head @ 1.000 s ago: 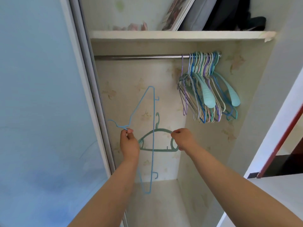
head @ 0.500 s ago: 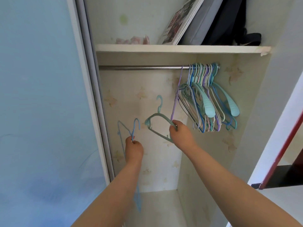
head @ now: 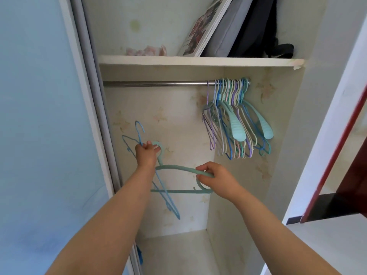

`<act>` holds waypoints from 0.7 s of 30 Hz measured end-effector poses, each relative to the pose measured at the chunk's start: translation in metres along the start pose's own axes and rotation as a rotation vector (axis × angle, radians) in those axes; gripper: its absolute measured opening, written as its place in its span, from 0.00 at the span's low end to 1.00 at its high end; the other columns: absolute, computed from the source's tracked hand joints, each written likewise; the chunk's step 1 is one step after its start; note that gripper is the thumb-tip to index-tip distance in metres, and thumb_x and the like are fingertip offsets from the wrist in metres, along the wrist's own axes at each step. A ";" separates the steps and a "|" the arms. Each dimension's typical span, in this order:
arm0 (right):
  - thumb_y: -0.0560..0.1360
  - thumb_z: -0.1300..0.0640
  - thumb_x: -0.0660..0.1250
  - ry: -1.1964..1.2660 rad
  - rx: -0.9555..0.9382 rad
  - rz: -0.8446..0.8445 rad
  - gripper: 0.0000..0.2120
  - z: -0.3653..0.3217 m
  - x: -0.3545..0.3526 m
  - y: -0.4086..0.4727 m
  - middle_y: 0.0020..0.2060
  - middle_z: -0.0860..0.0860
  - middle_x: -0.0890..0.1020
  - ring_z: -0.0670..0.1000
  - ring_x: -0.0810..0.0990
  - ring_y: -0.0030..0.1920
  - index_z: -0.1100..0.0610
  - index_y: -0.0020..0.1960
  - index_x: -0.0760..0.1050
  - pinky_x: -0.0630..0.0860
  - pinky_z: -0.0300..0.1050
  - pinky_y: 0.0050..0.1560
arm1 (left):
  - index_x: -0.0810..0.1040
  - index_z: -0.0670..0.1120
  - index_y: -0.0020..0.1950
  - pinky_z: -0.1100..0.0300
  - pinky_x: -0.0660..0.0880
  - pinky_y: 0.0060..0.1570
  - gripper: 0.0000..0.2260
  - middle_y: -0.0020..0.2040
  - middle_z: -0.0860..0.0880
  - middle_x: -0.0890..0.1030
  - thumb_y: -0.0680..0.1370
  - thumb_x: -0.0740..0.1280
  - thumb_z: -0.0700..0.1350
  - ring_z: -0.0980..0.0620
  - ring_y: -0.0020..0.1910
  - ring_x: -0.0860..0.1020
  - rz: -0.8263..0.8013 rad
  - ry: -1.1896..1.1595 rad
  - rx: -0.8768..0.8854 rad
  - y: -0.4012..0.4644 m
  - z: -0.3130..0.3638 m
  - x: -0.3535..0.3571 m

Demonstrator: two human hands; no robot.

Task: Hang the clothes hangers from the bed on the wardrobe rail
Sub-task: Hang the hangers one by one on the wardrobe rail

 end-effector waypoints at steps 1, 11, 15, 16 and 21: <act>0.75 0.58 0.69 0.043 -0.001 -0.015 0.05 0.000 -0.008 -0.002 0.35 0.45 0.79 0.43 0.74 0.33 0.50 0.49 0.77 0.68 0.32 0.32 | 0.61 0.47 0.42 0.57 0.77 0.43 0.10 0.46 0.45 0.73 0.83 0.56 0.41 0.45 0.44 0.79 0.000 -0.031 -0.005 0.001 0.000 0.000; 0.76 0.59 0.68 0.207 0.080 -0.010 0.03 0.009 -0.049 -0.005 0.26 0.48 0.68 0.48 0.63 0.25 0.54 0.49 0.79 0.61 0.40 0.25 | 0.68 0.46 0.65 0.57 0.70 0.48 0.15 0.51 0.49 0.78 0.84 0.50 0.52 0.55 0.44 0.74 -0.073 0.077 -0.091 0.004 -0.007 0.004; 0.76 0.58 0.67 0.161 0.051 0.142 0.06 -0.012 -0.063 0.005 0.32 0.50 0.72 0.49 0.66 0.26 0.57 0.52 0.78 0.65 0.42 0.26 | 0.67 0.46 0.65 0.61 0.69 0.34 0.19 0.41 0.50 0.77 0.84 0.44 0.54 0.54 0.34 0.73 0.018 0.172 -0.038 0.008 -0.011 -0.010; 0.77 0.57 0.66 0.142 0.030 0.193 0.06 -0.020 -0.065 0.010 0.32 0.50 0.73 0.49 0.67 0.26 0.57 0.53 0.77 0.66 0.43 0.28 | 0.67 0.47 0.60 0.63 0.68 0.29 0.17 0.38 0.50 0.75 0.84 0.45 0.53 0.54 0.30 0.71 0.031 0.118 -0.047 0.006 -0.013 -0.011; 0.77 0.54 0.63 0.148 -0.054 0.480 0.11 -0.058 -0.078 0.038 0.34 0.49 0.76 0.50 0.73 0.31 0.58 0.57 0.75 0.73 0.46 0.33 | 0.62 0.51 0.39 0.71 0.58 0.20 0.13 0.32 0.51 0.63 0.81 0.47 0.39 0.57 0.18 0.60 -0.050 -0.194 -0.184 -0.011 -0.011 0.004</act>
Point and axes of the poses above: each hand's wrist, its own y-axis towards the middle knuckle, its own x-axis out of the palm, z = x × y, the point moved 5 cm from there along y, towards the middle knuckle
